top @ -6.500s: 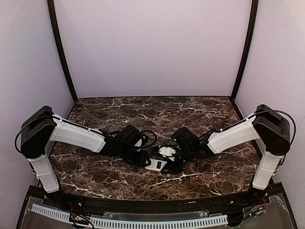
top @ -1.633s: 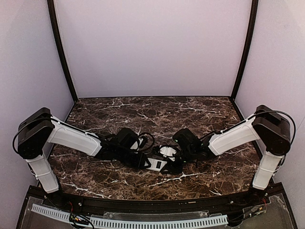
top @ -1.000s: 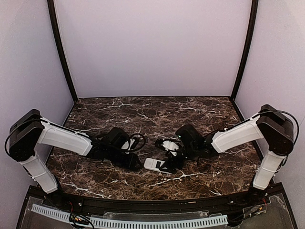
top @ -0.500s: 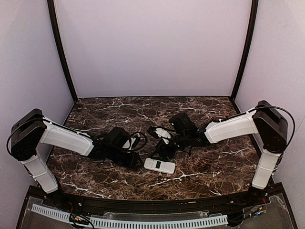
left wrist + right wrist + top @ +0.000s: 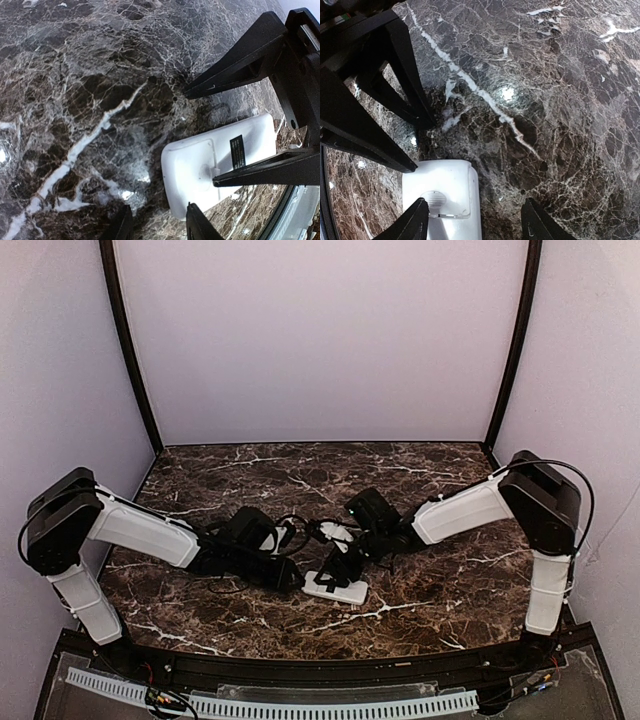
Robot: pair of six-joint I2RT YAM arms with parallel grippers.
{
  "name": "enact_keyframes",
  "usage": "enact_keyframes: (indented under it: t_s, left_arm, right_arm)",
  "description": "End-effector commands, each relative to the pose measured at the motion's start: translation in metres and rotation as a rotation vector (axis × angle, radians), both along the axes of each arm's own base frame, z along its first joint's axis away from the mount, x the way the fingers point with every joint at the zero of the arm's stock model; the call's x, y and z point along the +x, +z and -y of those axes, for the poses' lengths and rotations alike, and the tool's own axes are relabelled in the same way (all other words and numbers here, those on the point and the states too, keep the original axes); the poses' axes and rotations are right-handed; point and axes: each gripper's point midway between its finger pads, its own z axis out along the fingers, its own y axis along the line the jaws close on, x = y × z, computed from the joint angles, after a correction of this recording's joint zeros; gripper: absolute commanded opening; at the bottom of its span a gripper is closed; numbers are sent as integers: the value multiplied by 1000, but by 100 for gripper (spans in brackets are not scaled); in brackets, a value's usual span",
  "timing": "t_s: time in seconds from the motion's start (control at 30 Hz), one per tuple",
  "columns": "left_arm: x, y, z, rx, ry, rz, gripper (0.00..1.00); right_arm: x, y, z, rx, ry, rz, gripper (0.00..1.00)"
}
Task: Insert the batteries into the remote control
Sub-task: Press the battery cover on the remote control.
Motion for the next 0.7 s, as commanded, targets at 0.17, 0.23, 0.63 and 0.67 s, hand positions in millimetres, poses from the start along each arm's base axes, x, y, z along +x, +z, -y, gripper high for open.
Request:
enact_keyframes:
  t_s: [0.17, 0.23, 0.63, 0.67]
  left_arm:
    - [-1, -3, 3, 3, 0, 17, 36]
    - [1, 0, 7, 2, -6, 41, 35]
    - [-14, -28, 15, 96, -57, 50, 29]
    - [-16, -30, 15, 101, -60, 46, 27]
  right_arm:
    - [-7, -27, 17, -100, -22, -61, 57]
    - [-11, -32, 20, -109, -14, -71, 55]
    - [-21, -49, 30, -125, -13, -100, 36]
    - [-23, -51, 32, -128, -14, -104, 35]
